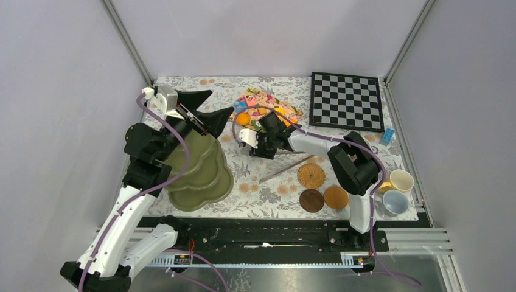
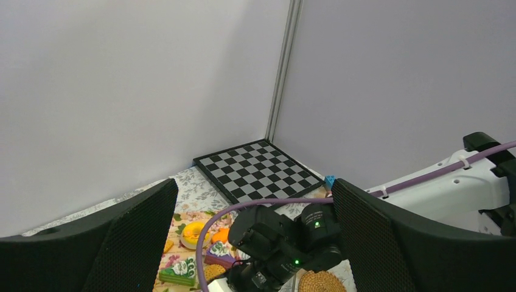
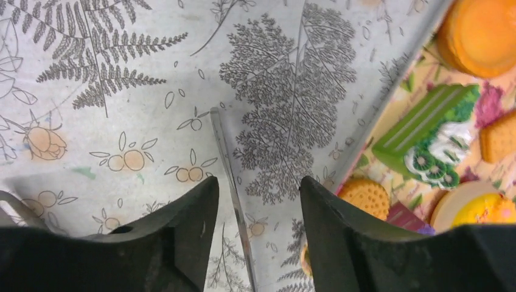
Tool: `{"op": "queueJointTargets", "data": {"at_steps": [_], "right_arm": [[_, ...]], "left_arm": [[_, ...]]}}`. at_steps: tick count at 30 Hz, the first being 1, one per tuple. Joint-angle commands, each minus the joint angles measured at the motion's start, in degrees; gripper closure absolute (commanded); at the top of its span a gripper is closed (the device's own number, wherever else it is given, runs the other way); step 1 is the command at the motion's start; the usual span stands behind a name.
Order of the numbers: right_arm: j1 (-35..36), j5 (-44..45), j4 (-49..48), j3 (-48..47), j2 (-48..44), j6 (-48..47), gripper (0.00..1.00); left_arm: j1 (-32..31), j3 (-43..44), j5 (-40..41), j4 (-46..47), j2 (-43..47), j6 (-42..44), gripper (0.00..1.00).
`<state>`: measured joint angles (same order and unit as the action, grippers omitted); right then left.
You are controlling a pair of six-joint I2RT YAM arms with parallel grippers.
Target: Serve the afternoon tea
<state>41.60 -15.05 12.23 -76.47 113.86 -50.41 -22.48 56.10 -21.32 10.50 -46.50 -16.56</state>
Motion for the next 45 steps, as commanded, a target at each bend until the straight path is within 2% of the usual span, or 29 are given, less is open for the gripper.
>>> {"op": "queueJointTargets", "data": {"at_steps": [1,2,3,5,9,12,19,23,40,45], "right_arm": [[-0.3,1.1,-0.5,0.5,-8.5,4.5,0.28],[-0.9,0.6,-0.5,2.6,-11.3,4.1,0.12],[-1.9,-0.2,-0.5,4.6,-14.0,4.0,0.02],[-5.0,-3.5,-0.6,9.4,-20.7,3.2,0.0],[-10.0,-9.0,-1.9,21.3,-32.4,-6.1,0.0],[-15.7,-13.8,-3.6,25.6,-35.9,-5.6,0.0],[-20.9,-19.8,1.7,25.8,-32.9,-10.1,0.0],[-21.2,-19.6,4.3,24.5,-29.0,-12.5,0.0],[-22.2,-17.9,4.7,19.9,-18.2,-17.1,0.0],[-22.2,-20.4,4.7,18.7,-16.2,-17.6,0.0]], "left_arm": [[-0.2,-0.1,-0.9,3.4,-0.4,-0.4,0.01],[-0.2,-0.1,-0.9,3.4,-0.4,-0.4,0.01],[-0.2,0.0,-0.9,3.4,-0.2,-0.3,0.01],[-0.2,0.1,-1.0,3.4,0.1,-0.3,0.01],[-0.3,0.2,-1.9,3.5,1.0,-0.8,0.01],[-0.9,0.1,-2.2,3.7,1.7,-0.6,0.01],[-1.8,-0.4,-1.3,3.7,2.4,0.5,0.01],[-2.2,-0.5,-1.2,3.8,1.8,0.7,0.01],[-2.2,-0.1,-2.2,3.6,0.3,0.7,0.01],[-2.1,0.0,-2.3,3.6,0.0,0.8,0.01]]}}
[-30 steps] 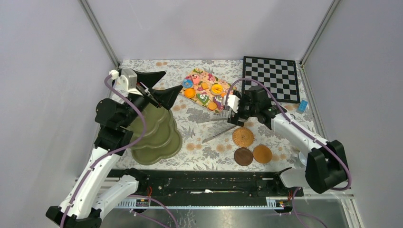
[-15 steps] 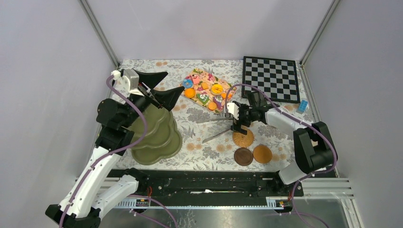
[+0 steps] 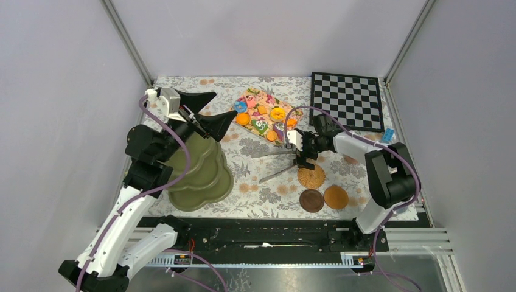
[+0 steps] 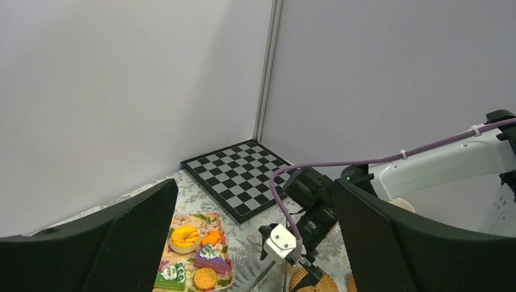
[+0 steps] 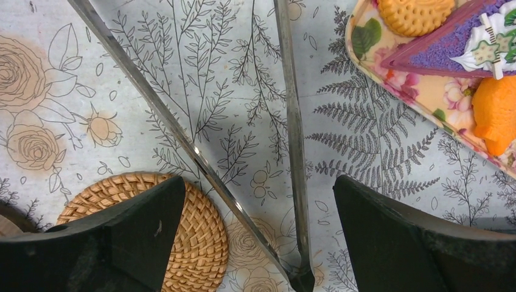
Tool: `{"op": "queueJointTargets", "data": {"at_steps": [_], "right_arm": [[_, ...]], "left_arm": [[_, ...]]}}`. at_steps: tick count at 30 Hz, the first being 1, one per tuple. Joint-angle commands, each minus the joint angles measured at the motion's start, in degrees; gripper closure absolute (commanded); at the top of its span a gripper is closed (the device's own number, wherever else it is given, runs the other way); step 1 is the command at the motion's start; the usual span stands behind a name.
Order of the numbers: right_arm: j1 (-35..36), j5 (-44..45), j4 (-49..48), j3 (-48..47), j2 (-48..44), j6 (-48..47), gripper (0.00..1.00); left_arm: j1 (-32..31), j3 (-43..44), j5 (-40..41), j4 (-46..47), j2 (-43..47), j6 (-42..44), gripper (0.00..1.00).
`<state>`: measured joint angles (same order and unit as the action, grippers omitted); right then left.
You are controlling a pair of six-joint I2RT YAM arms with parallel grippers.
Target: Serve the afternoon tea
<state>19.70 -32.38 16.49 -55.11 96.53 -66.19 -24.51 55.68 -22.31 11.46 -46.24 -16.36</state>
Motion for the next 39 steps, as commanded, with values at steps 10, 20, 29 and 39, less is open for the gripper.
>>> {"op": "queueJointTargets", "data": {"at_steps": [10,20,29,39], "right_arm": [[0.5,-5.5,-0.2,-3.9,6.2,-1.2,0.0],[1.1,-4.9,-1.6,-4.6,9.2,1.5,0.05],[2.8,-2.4,-1.6,-4.3,9.0,1.6,0.1],[4.1,-1.3,-1.7,-3.6,5.3,3.7,0.22]], "left_arm": [[0.0,0.4,-1.5,2.6,-0.7,0.4,0.01],[0.1,0.5,-1.8,2.6,-1.0,0.2,0.01],[0.2,0.4,-1.9,2.7,-1.0,0.0,0.01],[0.2,0.3,-1.8,2.8,-1.1,-0.1,0.01]]}}
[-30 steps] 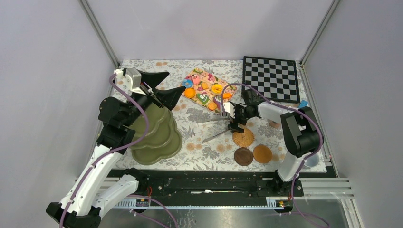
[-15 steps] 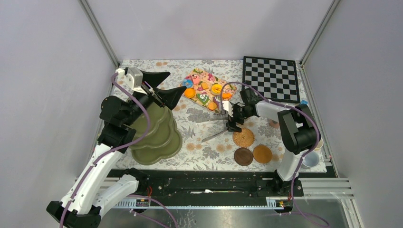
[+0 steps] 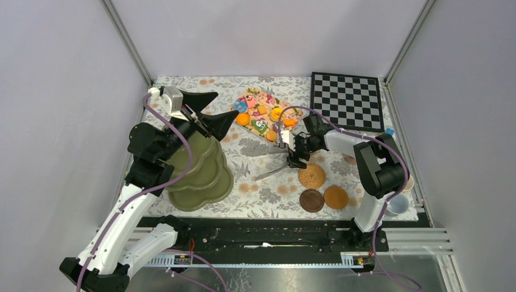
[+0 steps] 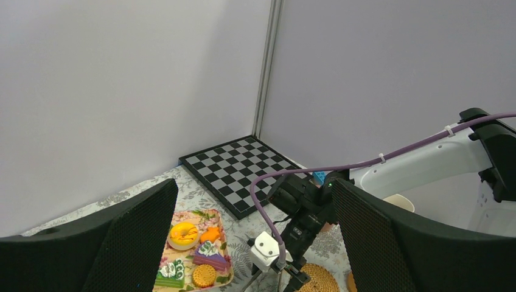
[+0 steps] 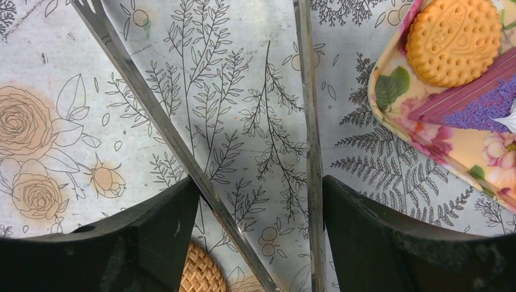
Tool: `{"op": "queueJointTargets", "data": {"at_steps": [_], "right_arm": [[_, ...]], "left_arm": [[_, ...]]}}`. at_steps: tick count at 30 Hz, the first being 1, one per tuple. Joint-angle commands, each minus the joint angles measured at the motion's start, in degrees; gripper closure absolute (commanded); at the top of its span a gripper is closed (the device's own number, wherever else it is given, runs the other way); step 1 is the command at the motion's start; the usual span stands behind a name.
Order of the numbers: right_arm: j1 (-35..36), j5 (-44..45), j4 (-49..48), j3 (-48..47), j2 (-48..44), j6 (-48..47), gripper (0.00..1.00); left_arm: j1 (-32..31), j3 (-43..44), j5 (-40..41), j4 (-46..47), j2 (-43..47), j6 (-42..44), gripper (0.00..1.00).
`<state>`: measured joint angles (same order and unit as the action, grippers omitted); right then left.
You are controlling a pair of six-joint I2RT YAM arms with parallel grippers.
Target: Serve the afternoon tea
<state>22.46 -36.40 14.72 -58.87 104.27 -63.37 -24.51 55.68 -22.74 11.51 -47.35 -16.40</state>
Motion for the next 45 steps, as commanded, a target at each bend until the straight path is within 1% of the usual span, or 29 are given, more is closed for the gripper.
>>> {"op": "queueJointTargets", "data": {"at_steps": [1,8,15,23,27,34,38,41,45], "right_arm": [[1.6,3.0,0.1,0.4,-2.9,1.1,0.22],[3.4,4.8,-1.5,2.9,-8.1,5.8,0.26],[4.9,8.2,-4.8,4.7,-13.3,22.0,0.34],[8.2,9.0,-9.9,9.8,-20.4,44.2,0.35],[10.0,9.7,-10.3,11.8,-23.5,51.7,0.34],[11.4,9.6,-11.9,11.9,-27.4,66.6,0.41],[11.5,11.0,-10.4,11.4,-29.7,73.0,0.41],[11.4,13.0,-8.4,10.8,-30.1,77.8,0.43],[11.6,10.7,-7.3,10.4,-30.0,80.2,0.53]], "left_arm": [[0.2,0.3,-1.3,2.7,0.0,0.0,0.01],[0.3,0.2,-1.2,2.8,0.3,0.0,0.01],[0.3,0.1,-1.3,2.9,0.4,-0.2,0.01],[0.3,0.1,-1.6,3.0,0.4,-0.4,0.01],[0.3,0.1,-1.6,3.0,0.3,-0.5,0.01],[0.3,0.0,-1.3,3.0,0.2,-0.2,0.01],[0.3,0.0,-1.0,2.8,-0.1,0.1,0.01],[0.3,0.0,-1.0,2.7,-0.2,0.1,0.01],[0.3,0.0,-1.0,2.7,-0.3,0.0,0.01]]}}
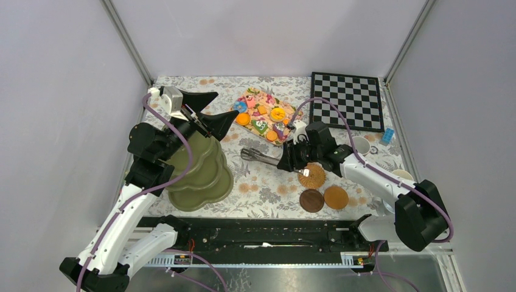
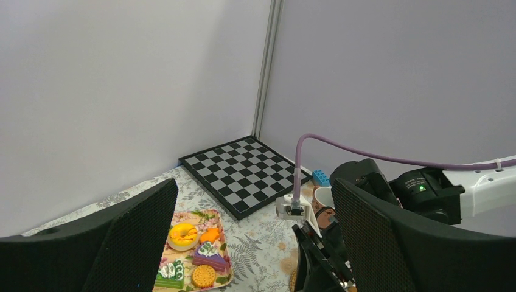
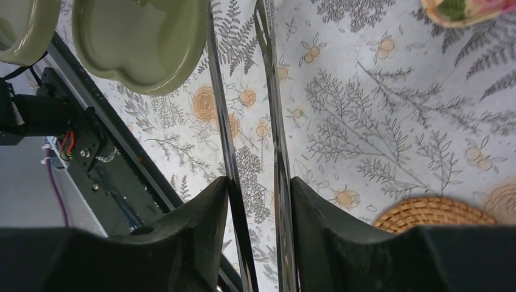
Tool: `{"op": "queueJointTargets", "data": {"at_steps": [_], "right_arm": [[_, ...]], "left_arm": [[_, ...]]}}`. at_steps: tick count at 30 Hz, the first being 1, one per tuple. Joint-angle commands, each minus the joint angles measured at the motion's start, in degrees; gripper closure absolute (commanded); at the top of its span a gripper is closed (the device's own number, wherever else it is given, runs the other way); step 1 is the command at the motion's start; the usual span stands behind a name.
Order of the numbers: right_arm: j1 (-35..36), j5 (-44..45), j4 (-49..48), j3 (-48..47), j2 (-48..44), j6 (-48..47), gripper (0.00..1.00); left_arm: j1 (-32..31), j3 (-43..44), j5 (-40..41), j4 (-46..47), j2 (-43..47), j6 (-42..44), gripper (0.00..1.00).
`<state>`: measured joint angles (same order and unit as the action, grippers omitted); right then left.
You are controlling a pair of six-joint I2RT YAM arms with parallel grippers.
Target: Serve the afternoon tea
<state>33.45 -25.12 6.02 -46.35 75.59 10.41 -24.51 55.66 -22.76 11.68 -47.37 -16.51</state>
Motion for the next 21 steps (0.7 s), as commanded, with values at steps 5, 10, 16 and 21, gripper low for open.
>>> {"op": "queueJointTargets", "data": {"at_steps": [5,10,16,21], "right_arm": [[0.5,1.1,1.1,-1.1,-4.9,7.9,0.6],[0.5,3.8,2.2,-2.0,-9.4,8.6,0.6],[0.5,11.6,4.8,-3.2,-14.1,10.3,0.58],[0.4,21.9,-1.3,2.6,-21.5,17.2,0.62]], "left_arm": [[0.3,0.0,-0.6,2.4,-0.4,0.5,0.01],[0.3,-0.2,-0.3,2.3,-0.6,0.7,0.01],[0.3,-0.2,0.1,2.0,-1.0,1.0,0.01],[0.3,-0.2,0.1,2.0,-1.4,1.1,0.01]]}}
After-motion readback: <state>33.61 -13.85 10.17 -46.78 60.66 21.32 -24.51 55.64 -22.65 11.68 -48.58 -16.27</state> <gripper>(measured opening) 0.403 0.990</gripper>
